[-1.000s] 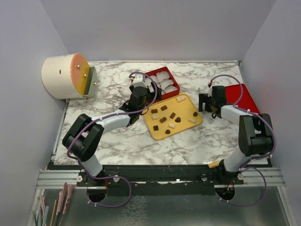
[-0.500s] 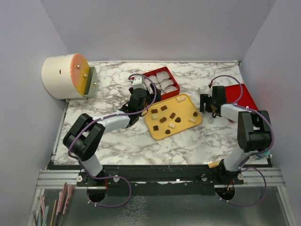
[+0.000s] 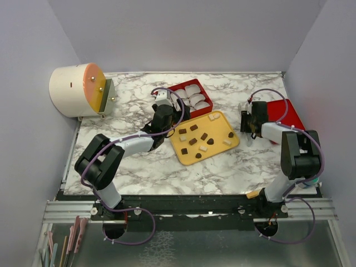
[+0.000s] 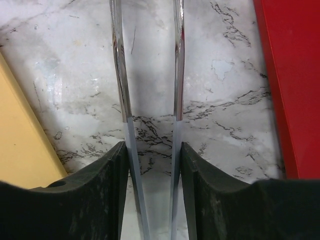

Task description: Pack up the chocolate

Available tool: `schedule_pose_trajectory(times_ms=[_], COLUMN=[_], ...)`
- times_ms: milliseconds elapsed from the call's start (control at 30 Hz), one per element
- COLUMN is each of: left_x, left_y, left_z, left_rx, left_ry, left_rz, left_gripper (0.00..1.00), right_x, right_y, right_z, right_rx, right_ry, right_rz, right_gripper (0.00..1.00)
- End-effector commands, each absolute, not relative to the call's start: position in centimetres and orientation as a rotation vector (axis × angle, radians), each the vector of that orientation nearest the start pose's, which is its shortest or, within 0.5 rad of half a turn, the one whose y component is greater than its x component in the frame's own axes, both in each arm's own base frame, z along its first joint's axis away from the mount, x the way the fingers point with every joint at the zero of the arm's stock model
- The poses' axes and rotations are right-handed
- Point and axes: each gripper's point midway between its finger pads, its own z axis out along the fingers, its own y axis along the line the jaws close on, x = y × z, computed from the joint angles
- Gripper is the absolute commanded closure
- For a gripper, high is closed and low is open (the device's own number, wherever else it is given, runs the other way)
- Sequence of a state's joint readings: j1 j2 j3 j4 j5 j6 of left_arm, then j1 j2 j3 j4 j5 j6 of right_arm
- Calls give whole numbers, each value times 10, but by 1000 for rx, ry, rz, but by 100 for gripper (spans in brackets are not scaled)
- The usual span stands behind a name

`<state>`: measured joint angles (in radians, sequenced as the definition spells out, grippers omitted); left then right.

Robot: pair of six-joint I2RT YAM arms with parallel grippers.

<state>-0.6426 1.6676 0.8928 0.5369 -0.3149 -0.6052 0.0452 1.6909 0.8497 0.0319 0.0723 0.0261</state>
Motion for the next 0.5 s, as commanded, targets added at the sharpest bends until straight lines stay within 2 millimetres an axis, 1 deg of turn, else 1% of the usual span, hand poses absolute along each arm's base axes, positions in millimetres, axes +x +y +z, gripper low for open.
schedule_pose_trajectory(times_ms=[0, 100, 333, 467], left_x=[418, 417, 417, 417], left_y=[-267, -267, -269, -274], left_z=[154, 154, 159, 158], left_rx=[-224, -225, -217, -211], left_ry=[1817, 1817, 1811, 1818], left_rz=[-600, -603, -620, -640], left_gripper=[3, 3, 3, 3], right_x=[401, 400, 407, 410], right_y=[4, 6, 16, 20], right_z=[41, 50, 84, 104], right_rx=[64, 55, 40, 17], right_ry=[2359, 2375, 2372, 2358], right_rz=[-48, -40, 25, 41], right_gripper=[60, 60, 61, 57])
